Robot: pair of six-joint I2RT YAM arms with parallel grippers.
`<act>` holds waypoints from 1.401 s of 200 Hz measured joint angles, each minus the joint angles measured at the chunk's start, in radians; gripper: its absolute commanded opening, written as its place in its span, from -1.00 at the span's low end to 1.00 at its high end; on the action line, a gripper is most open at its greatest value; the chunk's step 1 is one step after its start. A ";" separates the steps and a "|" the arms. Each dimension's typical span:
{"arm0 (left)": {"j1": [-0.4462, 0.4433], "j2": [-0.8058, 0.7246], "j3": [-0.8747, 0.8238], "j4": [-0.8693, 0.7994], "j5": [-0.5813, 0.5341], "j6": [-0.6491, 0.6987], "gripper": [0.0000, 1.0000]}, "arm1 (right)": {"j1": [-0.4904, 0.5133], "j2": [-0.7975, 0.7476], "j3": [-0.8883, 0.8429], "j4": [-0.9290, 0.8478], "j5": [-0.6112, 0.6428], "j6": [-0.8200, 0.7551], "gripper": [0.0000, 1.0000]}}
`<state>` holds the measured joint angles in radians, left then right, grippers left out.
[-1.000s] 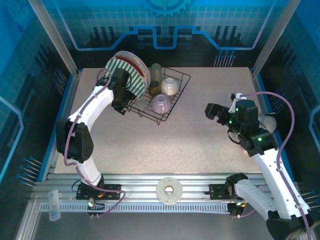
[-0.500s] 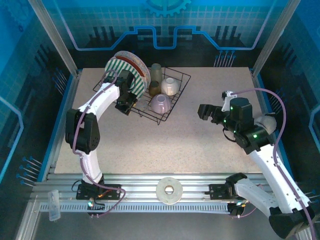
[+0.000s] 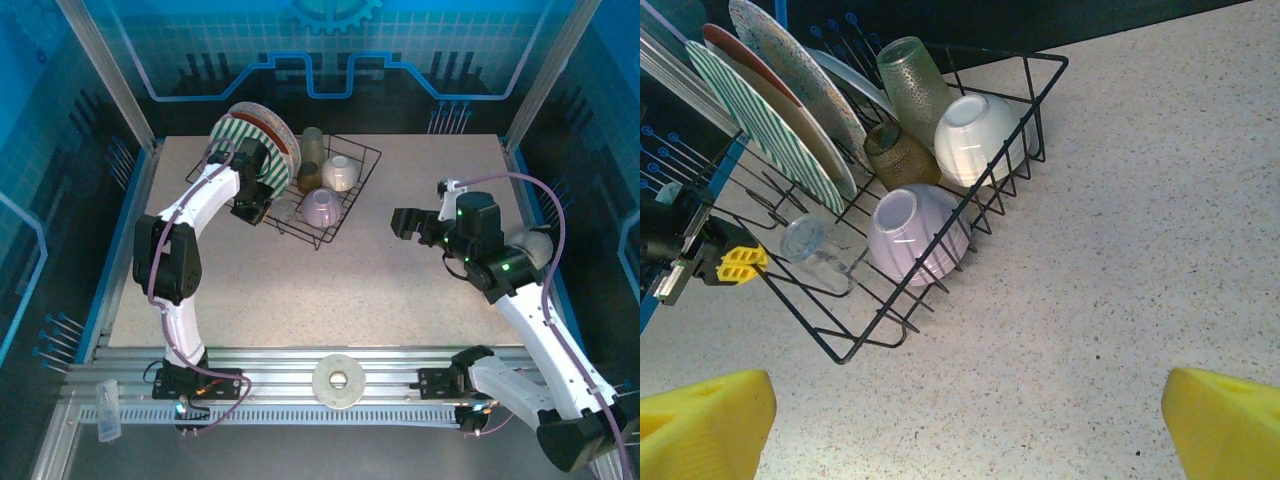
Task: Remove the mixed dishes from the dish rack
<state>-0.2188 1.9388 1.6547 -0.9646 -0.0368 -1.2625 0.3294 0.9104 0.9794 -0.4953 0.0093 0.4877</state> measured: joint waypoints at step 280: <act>-0.159 -0.018 -0.021 -0.028 -0.034 0.381 -1.00 | 0.043 0.365 0.309 -0.045 -0.117 -0.177 1.00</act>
<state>-0.3775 1.9205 1.6337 -0.9928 -0.0711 -0.8810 0.3721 1.2758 1.2884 -0.5400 -0.1078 0.3107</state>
